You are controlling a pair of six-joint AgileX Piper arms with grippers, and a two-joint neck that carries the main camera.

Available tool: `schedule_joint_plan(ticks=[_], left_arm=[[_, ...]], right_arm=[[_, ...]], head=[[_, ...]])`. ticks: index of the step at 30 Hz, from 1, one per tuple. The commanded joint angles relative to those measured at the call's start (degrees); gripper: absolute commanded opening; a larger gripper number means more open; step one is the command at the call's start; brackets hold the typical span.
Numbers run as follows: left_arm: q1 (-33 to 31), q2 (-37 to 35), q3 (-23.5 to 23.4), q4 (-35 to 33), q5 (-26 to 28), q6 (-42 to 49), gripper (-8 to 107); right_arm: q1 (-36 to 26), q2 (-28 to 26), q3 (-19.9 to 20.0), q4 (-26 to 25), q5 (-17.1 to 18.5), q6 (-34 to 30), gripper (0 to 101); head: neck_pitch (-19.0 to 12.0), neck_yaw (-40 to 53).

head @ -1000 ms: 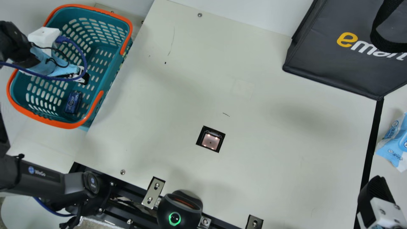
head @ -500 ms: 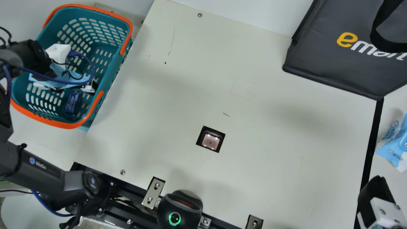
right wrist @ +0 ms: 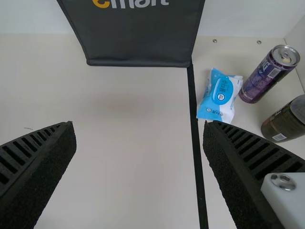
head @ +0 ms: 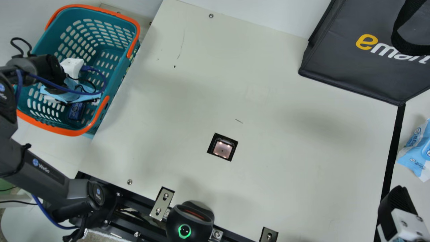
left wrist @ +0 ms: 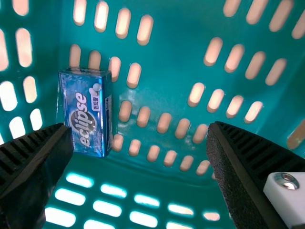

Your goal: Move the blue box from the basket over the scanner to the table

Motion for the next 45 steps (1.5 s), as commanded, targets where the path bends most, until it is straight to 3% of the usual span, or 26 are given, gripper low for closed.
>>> schedule_joint_plan(ticks=[1,19,45], left_arm=[[0.2,0.3,0.2,0.1,-0.5,0.1,90],[2.6,2.9,0.4,-0.3,-3.6,4.5,90],[3.7,5.3,-0.7,-9.9,-3.4,13.7,90]], right_arm=[[0.0,0.0,0.0,0.0,0.0,0.0,95],[0.0,0.0,0.0,0.0,0.0,0.0,95],[0.0,0.0,0.0,0.0,0.0,0.0,95]], head=[[-1.7,0.1],[-1.7,0.1],[-1.7,0.1]])
